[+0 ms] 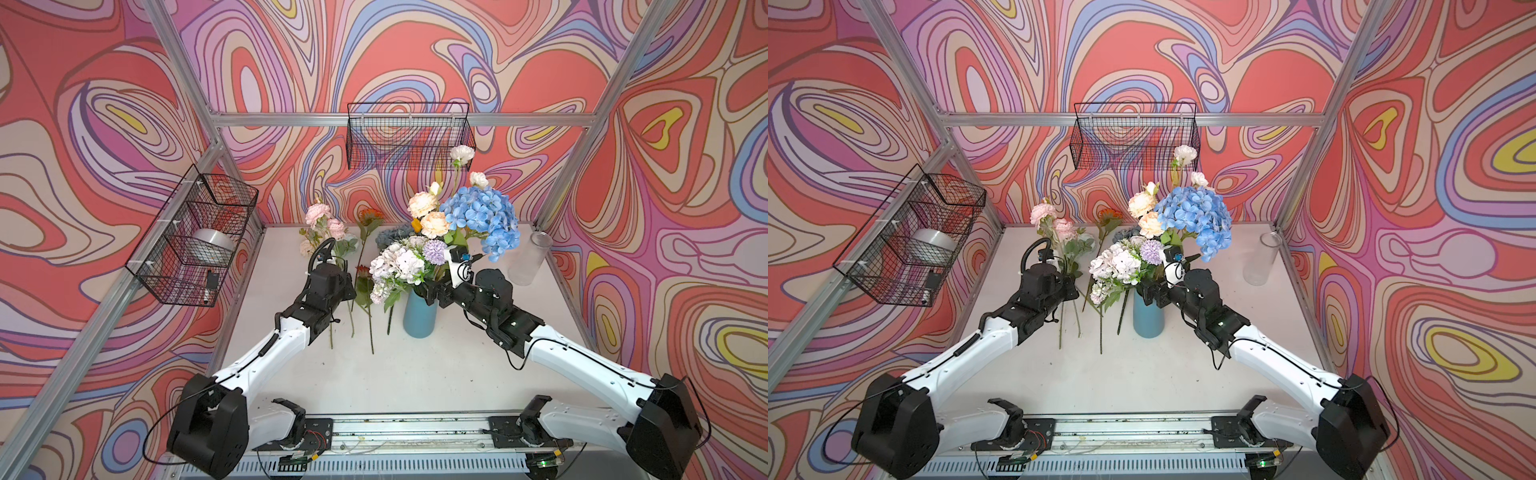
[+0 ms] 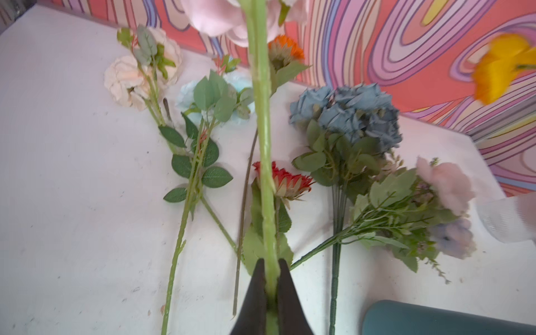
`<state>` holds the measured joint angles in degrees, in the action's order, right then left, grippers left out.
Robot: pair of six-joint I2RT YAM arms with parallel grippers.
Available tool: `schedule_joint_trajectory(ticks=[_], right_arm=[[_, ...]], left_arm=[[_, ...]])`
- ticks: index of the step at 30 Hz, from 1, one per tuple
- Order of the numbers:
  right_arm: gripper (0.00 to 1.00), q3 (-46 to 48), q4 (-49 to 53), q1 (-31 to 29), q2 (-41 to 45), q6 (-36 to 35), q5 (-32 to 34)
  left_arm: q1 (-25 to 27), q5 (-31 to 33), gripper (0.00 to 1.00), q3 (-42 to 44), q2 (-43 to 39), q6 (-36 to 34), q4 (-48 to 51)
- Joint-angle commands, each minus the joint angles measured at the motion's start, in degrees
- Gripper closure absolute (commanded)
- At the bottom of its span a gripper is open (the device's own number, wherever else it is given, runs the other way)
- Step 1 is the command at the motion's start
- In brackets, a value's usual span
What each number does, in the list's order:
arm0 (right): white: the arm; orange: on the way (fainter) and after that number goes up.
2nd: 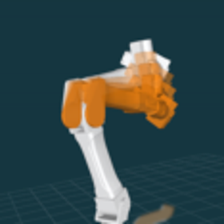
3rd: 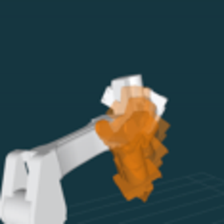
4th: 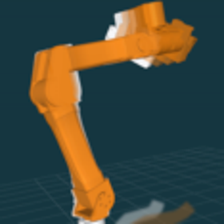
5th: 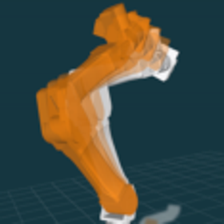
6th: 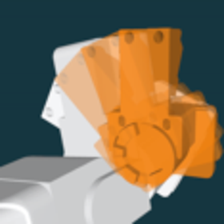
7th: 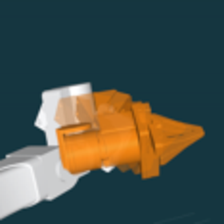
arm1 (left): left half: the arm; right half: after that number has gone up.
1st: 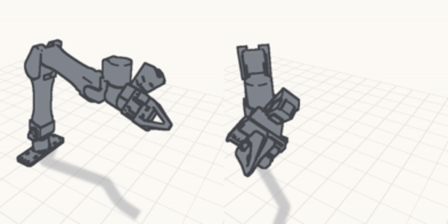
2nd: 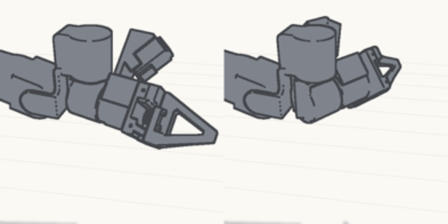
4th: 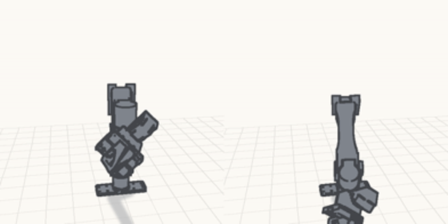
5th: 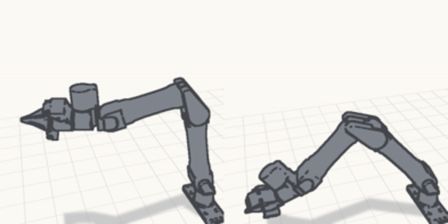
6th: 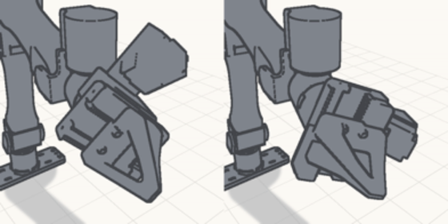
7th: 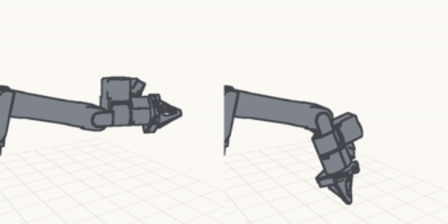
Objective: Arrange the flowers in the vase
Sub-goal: 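Lift the pink rose stem upright with the left gripper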
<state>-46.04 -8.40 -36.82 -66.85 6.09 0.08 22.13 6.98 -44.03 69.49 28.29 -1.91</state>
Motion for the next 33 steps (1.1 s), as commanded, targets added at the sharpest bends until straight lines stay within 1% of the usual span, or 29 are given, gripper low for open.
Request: schedule_joint_trajectory(ticks=[1, 6, 9, 13, 19, 23, 28, 33], right_arm=[[0.02, -0.45, 4.85, -0.12, 1.15, -2.69, -0.85], [0.02, -0.8, 5.2, -0.19, 0.43, -3.87, -1.88], [0.02, -0.87, 3.11, -0.23, -0.86, -3.62, -3.05], [0.02, -1.78, -0.05, -0.45, -3.13, -2.95, -2.13], [0.02, -2.84, -4.77, -0.55, -6.21, -1.09, 2.32], [0.02, -2.36, -8.53, -0.58, -6.91, 0.37, 3.49], [0.03, -2.15, -8.79, -0.91, -7.22, 0.72, 2.84], [0.03, 0.23, -7.17, -2.34, -3.43, 1.41, 1.53]], left_arm=[[0.1, -3.81, 1.0, 1.03, -3.18, -1.45, -7.91], [0.04, -7.24, 1.0, 2.17, -5.79, 0.25, -10.83], [0.11, -9.52, 1.0, 3.09, -7.18, 1.26, -12.63], [0.58, -10.76, 1.0, 4.54, -9.27, 1.68, -15.48], [2.28, -9.61, 1.0, 6.53, -13.39, 0.54, -18.87], [3.6, -8.85, 1.0, 7.02, -15.38, -0.55, -20.11], [6.27, -7.8, 1.0, 7.12, -16.06, -2.72, -22.02], [8.27, -5.79, 1.0, 7.11, -15.89, -4.65, -23.35]])
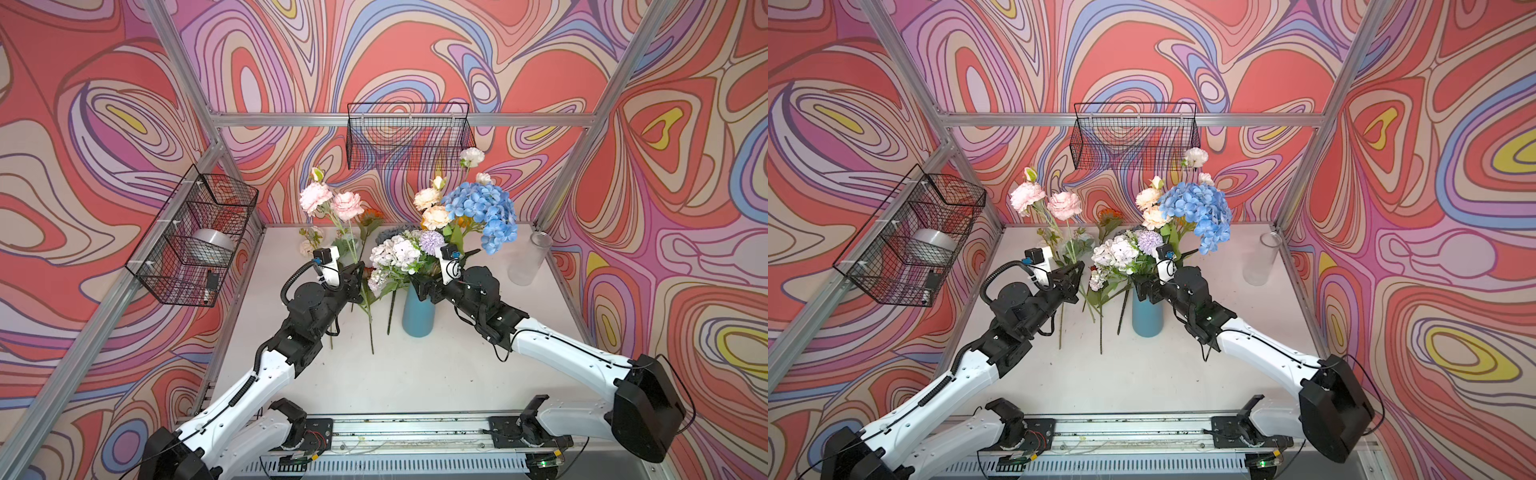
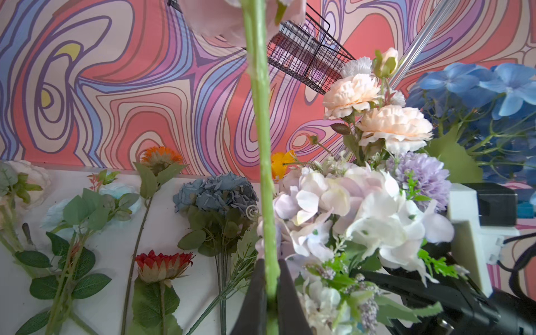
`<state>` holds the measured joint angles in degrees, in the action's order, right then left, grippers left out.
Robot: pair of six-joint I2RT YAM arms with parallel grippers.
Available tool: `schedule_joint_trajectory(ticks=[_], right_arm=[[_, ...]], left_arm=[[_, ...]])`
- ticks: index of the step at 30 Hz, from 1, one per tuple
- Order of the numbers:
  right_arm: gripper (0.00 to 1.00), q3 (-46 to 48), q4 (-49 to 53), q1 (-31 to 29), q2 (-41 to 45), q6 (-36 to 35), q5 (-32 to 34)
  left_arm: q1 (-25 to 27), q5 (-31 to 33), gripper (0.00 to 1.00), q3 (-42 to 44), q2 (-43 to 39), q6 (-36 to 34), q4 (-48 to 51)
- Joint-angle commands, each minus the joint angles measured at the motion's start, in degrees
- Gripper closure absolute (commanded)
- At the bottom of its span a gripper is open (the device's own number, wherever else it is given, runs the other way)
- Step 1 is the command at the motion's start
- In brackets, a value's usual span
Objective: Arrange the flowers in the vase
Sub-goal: 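Lift the pink rose stem upright with the left gripper, then carry the pink roses with the left gripper toward the teal vase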
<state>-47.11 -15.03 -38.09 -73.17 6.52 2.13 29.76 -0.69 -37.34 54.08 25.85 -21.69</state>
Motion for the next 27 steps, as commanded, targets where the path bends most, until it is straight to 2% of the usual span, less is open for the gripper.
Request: schedule_joint_trajectory(ticks=[1, 7, 13, 19, 27], right_arm=[[0.02, 1.66, 0.16, -1.09, 3.74, 1.28, -0.79], [0.02, 1.21, 9.03, -1.03, 7.86, 3.67, -4.31], [0.02, 1.89, 17.83, -1.09, 11.04, 3.5, -3.58], [0.02, 2.32, 18.4, -1.05, 12.09, 0.13, 0.3], [0.02, 2.04, 19.81, -0.94, 11.48, -1.6, 1.4]], left_arm=[[0.73, 2.13, 1.0, 0.39, -0.26, -2.21, -3.83], [0.96, 2.37, 1.0, -0.23, 2.34, -1.16, -6.41], [1.35, 1.91, 1.0, -1.89, 4.49, -0.54, -7.71], [1.71, 1.99, 1.0, -2.07, 4.67, -0.36, -8.14], [1.88, 2.41, 1.0, -2.21, 3.57, -0.75, -7.59]])
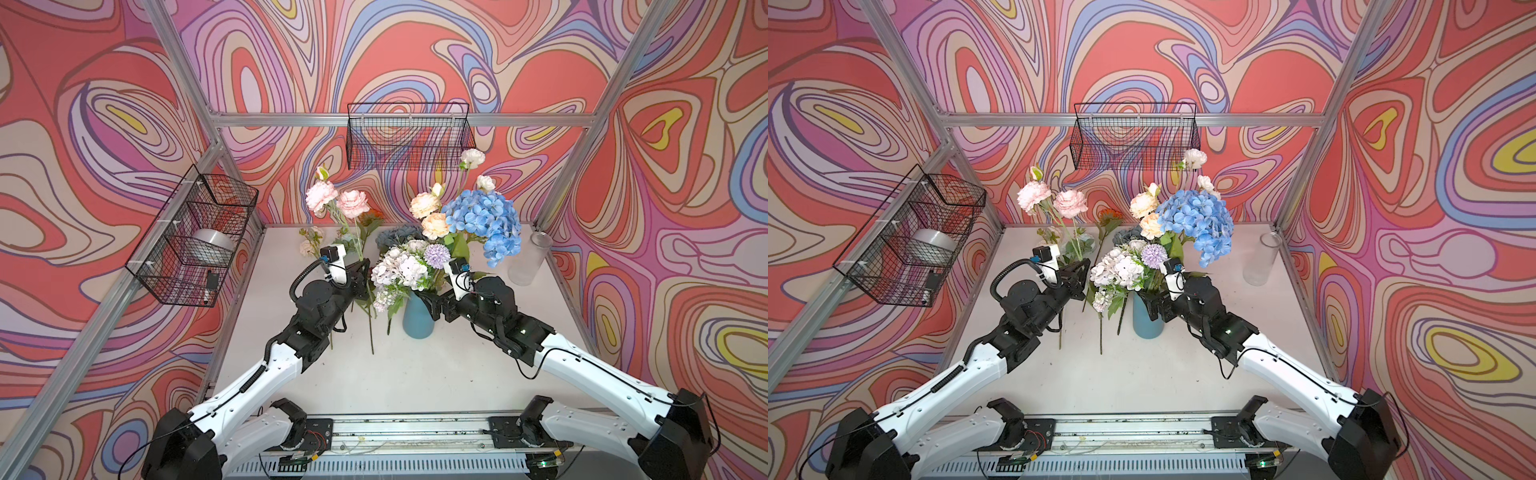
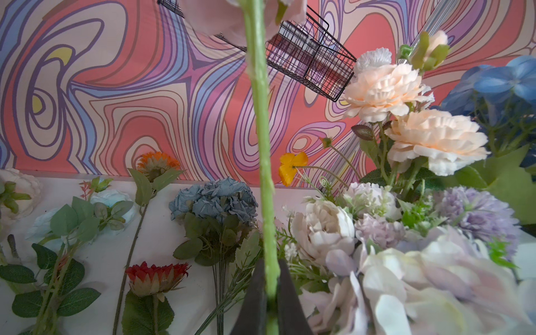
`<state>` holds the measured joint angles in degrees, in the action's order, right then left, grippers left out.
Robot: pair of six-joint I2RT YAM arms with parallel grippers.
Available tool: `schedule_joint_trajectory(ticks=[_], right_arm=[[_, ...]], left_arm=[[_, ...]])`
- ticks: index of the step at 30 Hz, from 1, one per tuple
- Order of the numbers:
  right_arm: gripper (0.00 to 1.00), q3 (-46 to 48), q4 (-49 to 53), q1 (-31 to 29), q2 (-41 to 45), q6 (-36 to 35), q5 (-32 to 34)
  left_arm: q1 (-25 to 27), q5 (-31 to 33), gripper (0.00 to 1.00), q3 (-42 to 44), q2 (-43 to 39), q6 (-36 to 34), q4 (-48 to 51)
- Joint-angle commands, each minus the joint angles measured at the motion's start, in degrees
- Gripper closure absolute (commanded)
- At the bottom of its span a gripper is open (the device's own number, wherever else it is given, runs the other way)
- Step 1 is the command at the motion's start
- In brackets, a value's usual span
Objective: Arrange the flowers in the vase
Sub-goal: 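Carry the pink roses with the left gripper toward the teal vase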
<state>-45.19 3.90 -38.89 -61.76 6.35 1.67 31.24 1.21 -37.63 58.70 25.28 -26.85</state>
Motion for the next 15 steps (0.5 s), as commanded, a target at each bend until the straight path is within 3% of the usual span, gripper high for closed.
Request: schedule_joint_trajectory(ticks=[1, 8, 15], right_arm=[[0.02, 0.62, -0.24, -0.13, 0.44, -2.1, 2.1], [0.02, 2.54, -11.39, 0.01, -1.61, -14.17, 0.51], [0.02, 1.51, -15.92, 1.36, -5.22, -15.6, -7.27]], left_arm=[[0.5, 0.37, 1.0, -2.01, -0.95, -0.16, -2.47], [0.83, -0.39, 1.0, -2.1, -0.3, 0.47, -2.91], [1.53, -1.28, 1.0, -2.44, 1.22, 1.52, -3.98]])
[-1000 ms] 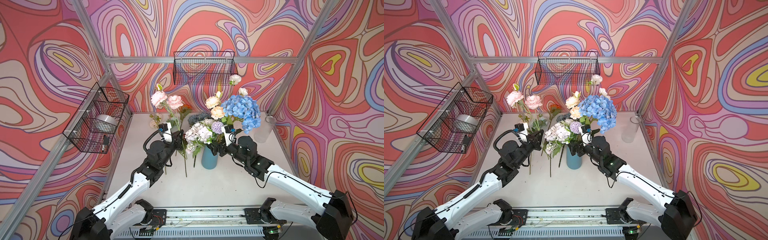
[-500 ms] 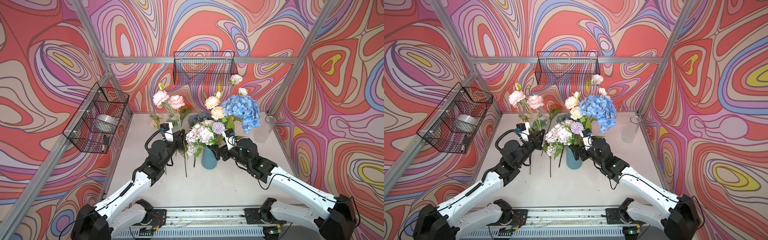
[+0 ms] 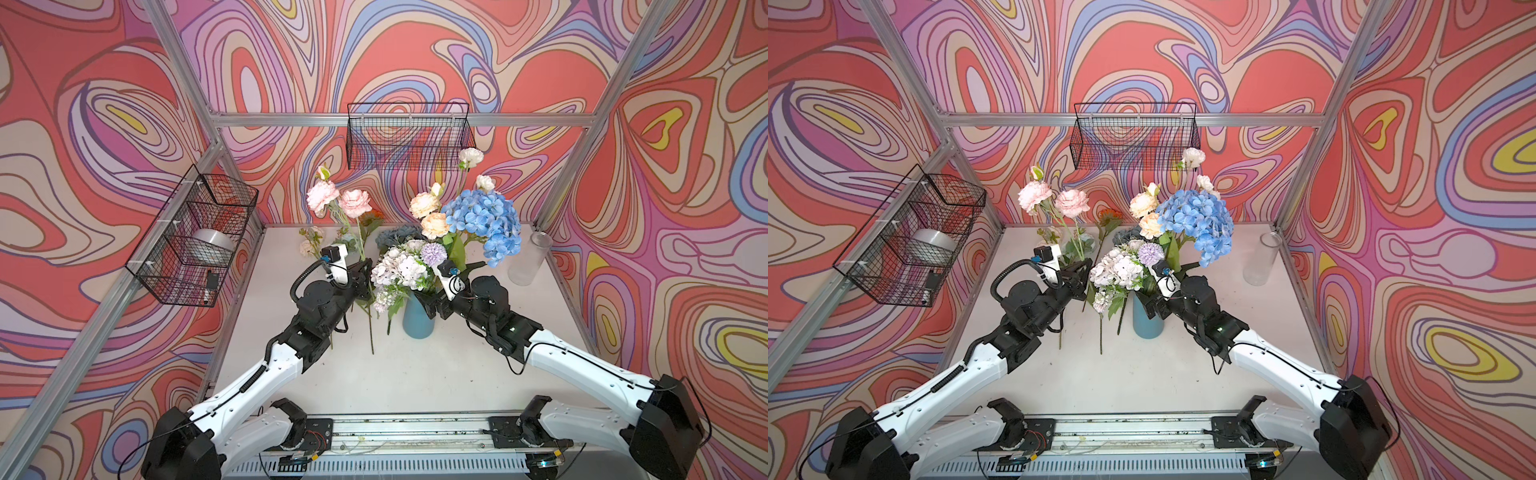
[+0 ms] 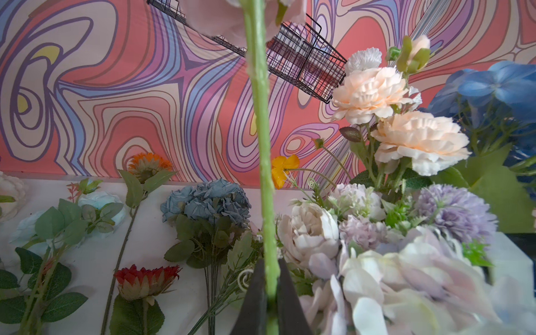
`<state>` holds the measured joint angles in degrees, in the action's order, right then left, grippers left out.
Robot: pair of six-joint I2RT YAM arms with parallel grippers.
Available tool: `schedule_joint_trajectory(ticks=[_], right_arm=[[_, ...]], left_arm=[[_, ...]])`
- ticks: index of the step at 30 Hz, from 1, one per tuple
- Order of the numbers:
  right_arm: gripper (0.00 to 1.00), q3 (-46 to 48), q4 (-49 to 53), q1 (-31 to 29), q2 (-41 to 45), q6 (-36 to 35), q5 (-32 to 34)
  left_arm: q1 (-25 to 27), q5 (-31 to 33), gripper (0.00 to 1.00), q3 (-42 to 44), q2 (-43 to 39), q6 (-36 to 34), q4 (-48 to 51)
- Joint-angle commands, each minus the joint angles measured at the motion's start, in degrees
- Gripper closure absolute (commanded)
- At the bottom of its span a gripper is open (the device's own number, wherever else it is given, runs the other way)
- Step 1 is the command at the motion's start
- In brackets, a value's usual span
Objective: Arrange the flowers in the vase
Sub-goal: 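Carry the pink roses with the left gripper toward the teal vase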
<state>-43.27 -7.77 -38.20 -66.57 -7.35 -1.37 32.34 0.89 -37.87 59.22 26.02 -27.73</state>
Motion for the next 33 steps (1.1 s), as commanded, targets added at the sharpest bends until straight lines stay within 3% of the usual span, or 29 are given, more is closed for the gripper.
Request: schedule_joint_trajectory(ticks=[1, 8, 17, 29, 33], right_arm=[[0.01, -0.44, -5.02, 0.75, -0.7, -1.71, -5.27], [0.02, 0.8, -10.83, 0.75, -2.86, -1.05, -7.12], [0.08, 1.36, -18.31, 0.75, -6.13, 2.84, -1.38], [0.7, 4.77, -20.44, 0.75, -3.79, 7.3, 3.33], [0.75, 5.25, -20.13, 0.75, -2.6, 10.69, 6.3]], left_arm=[[0.6, -1.14, 1.0, -2.5, 0.97, 0.79, -3.23], [1.3, -2.18, 1.0, -4.35, 2.97, 0.11, -4.54], [2.35, -2.55, 1.0, -4.94, 3.69, -0.1, -4.84], [3.08, -0.22, 1.0, -3.05, -1.15, -2.48, -3.04], [3.08, 1.33, 1.0, -2.74, -5.77, -4.56, -0.84]])
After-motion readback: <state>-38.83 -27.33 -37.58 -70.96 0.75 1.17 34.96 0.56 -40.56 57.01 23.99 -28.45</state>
